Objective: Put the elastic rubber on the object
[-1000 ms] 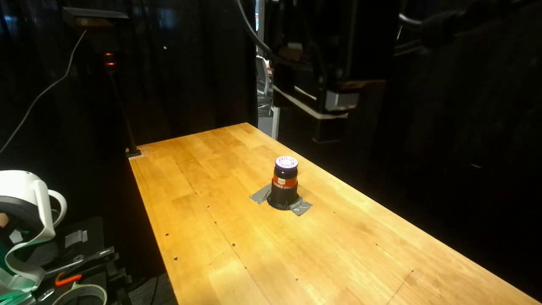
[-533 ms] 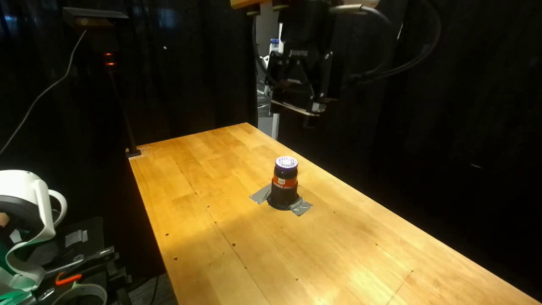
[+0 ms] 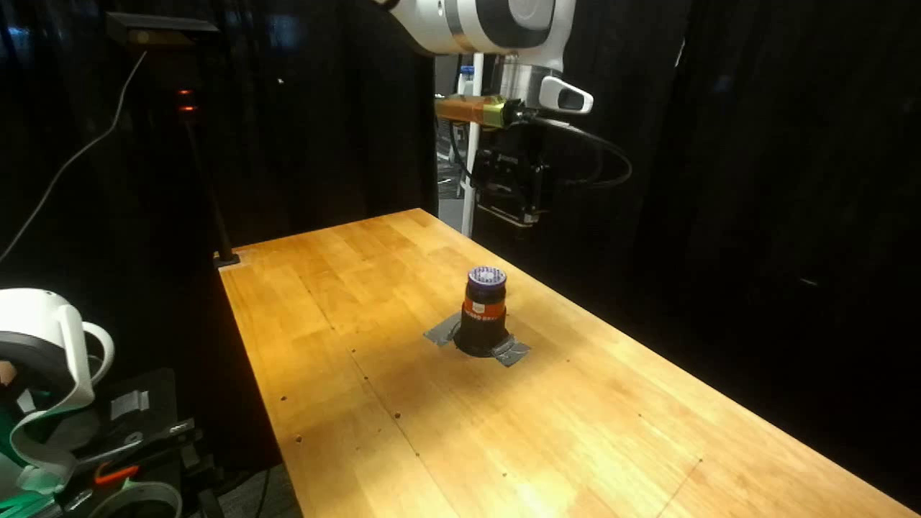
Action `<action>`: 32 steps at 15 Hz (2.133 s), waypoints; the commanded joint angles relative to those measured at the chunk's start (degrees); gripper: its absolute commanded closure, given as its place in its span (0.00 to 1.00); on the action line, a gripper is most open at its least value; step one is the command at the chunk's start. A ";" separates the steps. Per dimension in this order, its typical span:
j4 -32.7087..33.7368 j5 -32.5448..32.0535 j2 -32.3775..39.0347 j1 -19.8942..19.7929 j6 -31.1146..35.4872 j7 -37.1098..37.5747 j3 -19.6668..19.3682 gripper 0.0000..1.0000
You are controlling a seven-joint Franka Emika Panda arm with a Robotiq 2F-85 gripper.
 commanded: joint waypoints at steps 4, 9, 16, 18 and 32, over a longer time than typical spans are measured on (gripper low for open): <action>21.25 -0.62 20.22 4.52 1.31 7.03 -1.78 0.00; 32.42 -0.22 28.47 4.58 -7.91 7.13 -3.15 0.00; 40.72 1.05 32.30 2.85 -22.08 5.26 -3.47 0.00; 40.67 1.98 33.26 1.99 -17.92 4.38 -2.55 0.00; 38.79 8.47 32.06 -1.50 -13.48 0.95 1.57 0.00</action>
